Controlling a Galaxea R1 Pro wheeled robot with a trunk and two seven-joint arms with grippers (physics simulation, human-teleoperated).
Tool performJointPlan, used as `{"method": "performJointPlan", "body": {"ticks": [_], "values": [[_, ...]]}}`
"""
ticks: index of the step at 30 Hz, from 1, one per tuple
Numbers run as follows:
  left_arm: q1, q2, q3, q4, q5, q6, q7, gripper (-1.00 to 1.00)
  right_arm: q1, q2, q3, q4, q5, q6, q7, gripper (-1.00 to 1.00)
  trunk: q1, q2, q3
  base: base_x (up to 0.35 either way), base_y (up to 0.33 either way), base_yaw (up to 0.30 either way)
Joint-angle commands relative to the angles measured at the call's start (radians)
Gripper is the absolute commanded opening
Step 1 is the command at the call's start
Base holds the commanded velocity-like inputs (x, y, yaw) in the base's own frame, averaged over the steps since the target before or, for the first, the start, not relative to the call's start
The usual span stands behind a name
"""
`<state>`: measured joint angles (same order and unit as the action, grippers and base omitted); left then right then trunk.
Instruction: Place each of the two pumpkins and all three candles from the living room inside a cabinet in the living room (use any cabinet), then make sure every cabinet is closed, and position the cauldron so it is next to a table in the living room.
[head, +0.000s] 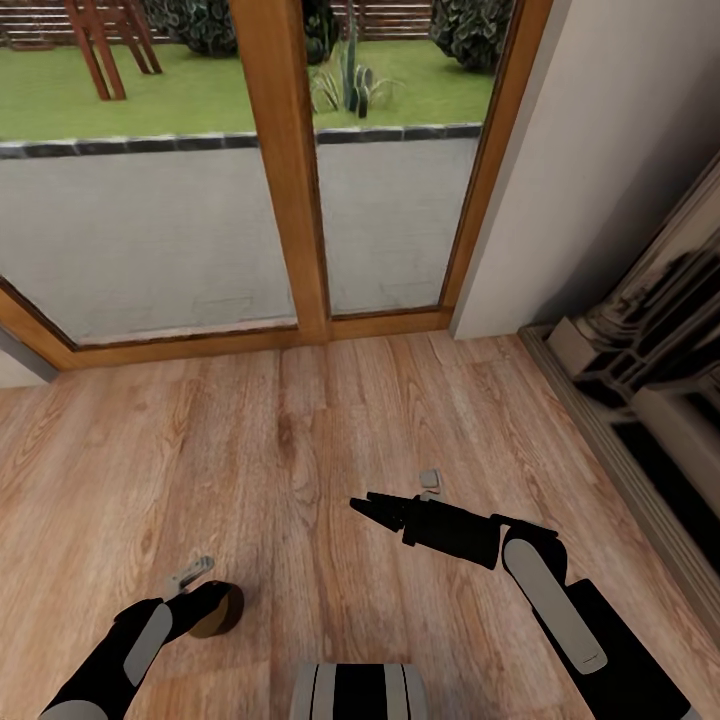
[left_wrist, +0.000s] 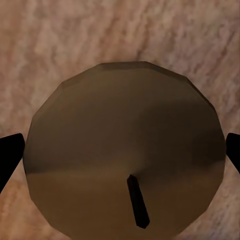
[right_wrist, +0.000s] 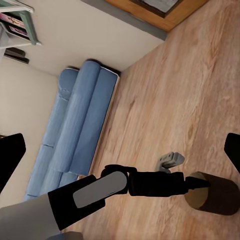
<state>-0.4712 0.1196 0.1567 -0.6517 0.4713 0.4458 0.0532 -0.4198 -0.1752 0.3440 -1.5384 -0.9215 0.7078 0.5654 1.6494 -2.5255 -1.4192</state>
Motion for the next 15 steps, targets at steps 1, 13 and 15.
{"method": "performJointPlan", "body": {"ticks": [1, 13, 15], "values": [[0.001, 0.000, 0.001, 0.000, -0.008, 0.007, 0.008, 1.00, -0.001, -0.001, 0.001, 0.000, -0.005, 0.004, -0.001, 1.00, 0.000, 0.000, -0.001, 0.000, 0.000, 0.000], [0.001, 0.000, 0.001, 0.000, -0.008, 0.005, 0.008, 1.00, -0.001, -0.001, 0.001, 0.000, -0.005, 0.005, -0.001, 1.00, 0.001, -0.001, -0.009, 0.000, 0.000, 0.000], [0.001, 0.000, 0.001, 0.000, -0.008, 0.005, 0.008, 1.00, -0.001, -0.001, 0.000, 0.000, -0.005, 0.005, -0.001, 1.00, 0.001, -0.001, -0.009, 0.000, 0.000, 0.000]]}}
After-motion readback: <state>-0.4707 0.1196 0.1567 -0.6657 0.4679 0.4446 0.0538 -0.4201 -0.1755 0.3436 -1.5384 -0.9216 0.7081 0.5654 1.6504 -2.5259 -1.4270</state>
